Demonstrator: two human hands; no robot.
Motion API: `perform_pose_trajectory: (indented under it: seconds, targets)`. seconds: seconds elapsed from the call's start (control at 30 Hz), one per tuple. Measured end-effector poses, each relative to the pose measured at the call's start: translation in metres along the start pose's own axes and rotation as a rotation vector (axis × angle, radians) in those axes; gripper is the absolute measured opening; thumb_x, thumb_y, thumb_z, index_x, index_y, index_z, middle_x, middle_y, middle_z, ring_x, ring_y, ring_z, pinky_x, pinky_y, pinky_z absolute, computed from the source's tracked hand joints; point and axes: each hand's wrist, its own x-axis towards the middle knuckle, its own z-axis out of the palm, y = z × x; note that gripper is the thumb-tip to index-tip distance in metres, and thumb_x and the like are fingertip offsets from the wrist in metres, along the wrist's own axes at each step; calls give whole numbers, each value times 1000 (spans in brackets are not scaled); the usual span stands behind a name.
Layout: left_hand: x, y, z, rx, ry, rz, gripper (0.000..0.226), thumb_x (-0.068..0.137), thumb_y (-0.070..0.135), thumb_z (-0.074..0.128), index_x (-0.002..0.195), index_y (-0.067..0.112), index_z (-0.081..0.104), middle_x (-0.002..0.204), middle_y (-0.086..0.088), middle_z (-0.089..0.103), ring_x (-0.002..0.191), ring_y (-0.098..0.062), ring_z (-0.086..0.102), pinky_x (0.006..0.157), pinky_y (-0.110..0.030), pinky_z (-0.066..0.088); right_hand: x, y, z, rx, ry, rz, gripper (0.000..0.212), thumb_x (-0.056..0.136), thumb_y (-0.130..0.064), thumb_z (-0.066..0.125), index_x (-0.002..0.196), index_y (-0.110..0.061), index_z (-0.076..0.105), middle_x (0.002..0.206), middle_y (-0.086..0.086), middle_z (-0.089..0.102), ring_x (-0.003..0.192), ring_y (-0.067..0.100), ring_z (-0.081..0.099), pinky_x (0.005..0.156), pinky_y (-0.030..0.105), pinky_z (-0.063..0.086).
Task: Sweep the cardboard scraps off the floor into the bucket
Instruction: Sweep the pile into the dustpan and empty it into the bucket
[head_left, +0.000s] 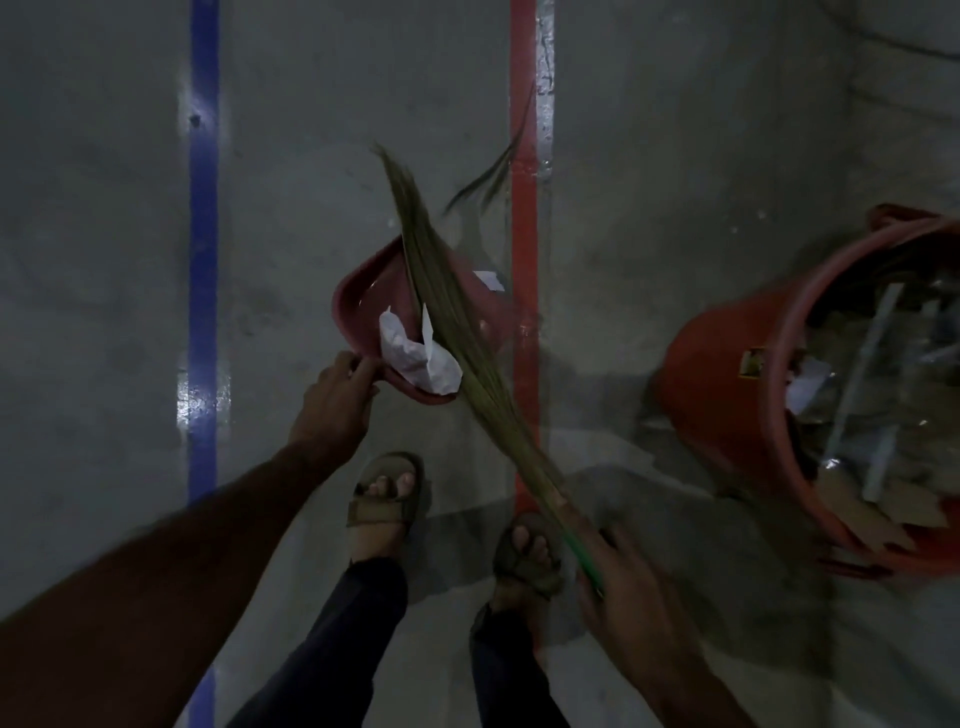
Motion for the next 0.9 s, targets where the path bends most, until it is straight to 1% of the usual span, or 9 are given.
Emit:
perform_pose_trajectory:
  seconds: [0.07, 0.2, 0.27, 0.37, 0.47, 0.53, 0.67, 0.8, 0.9]
  targets:
    - [-14, 16, -16, -18, 9, -5, 26, 97, 14, 57, 123, 15, 57, 113, -15, 52, 94, -37, 56, 74, -43, 45, -21, -7, -17, 13, 44, -11, 83, 71, -21, 76, 145, -38, 41, 96, 2, 55, 74, 22, 62, 58, 33, 53]
    - [-40, 56, -65, -3, 11, 32, 30, 94, 10, 60, 123, 18, 57, 112, -13, 53, 91, -35, 57, 71, -39, 43, -75, -22, -59, -24, 107, 5, 85, 73, -22, 69, 149, -39, 34, 104, 3, 57, 80, 22, 62, 60, 30, 53]
    - [-54, 81, -96, 10, 19, 59, 30, 93, 8, 61, 121, 18, 58, 112, -14, 54, 91, -34, 57, 70, -39, 43, -108, -33, -83, -9, 132, 21, 82, 74, -21, 70, 149, -37, 40, 101, 0, 56, 79, 19, 58, 58, 26, 51]
    - [-73, 126, -145, 22, 25, 103, 30, 93, 8, 63, 120, 19, 58, 113, -13, 55, 91, -32, 57, 71, -39, 46, -159, -47, -117, 34, 182, 61, 72, 74, -26, 70, 143, -35, 47, 98, 2, 57, 72, 16, 58, 53, 21, 46]
    - [-88, 182, -184, 54, 32, 155, 32, 91, 8, 66, 120, 19, 58, 114, -12, 55, 93, -33, 58, 71, -41, 49, -209, -54, -140, 67, 253, 165, 79, 62, -24, 84, 131, -33, 47, 98, 7, 65, 59, 15, 60, 43, 22, 38]
    - [-98, 225, -200, 85, 38, 190, 32, 91, 9, 66, 120, 20, 59, 114, -11, 55, 93, -33, 58, 70, -40, 46, -242, -55, -155, 113, 303, 234, 80, 59, -22, 84, 130, -36, 48, 98, 5, 67, 57, 15, 61, 39, 23, 39]
    - [-109, 313, -204, 147, 13, 299, 33, 93, 14, 60, 126, 18, 57, 114, -11, 53, 89, -37, 59, 67, -45, 48, -294, -42, -175, 220, 355, 376, 93, 66, -21, 78, 145, -52, 38, 97, -7, 57, 55, 11, 56, 40, 23, 40]
    - [-112, 397, -186, 262, -11, 420, 53, 84, 5, 65, 136, 14, 56, 106, -15, 59, 75, -39, 62, 57, -42, 47, -318, -16, -182, 233, 454, 500, 102, 61, -16, 83, 145, -52, 37, 89, -5, 53, 48, 11, 50, 36, 25, 36]
    - [-107, 440, -171, 436, 22, 576, 50, 73, 3, 74, 121, 9, 66, 90, -17, 62, 54, -36, 58, 48, -35, 35, -323, 5, -179, 228, 506, 603, 93, 64, -17, 83, 144, -46, 44, 93, 0, 56, 46, 14, 47, 36, 28, 36]
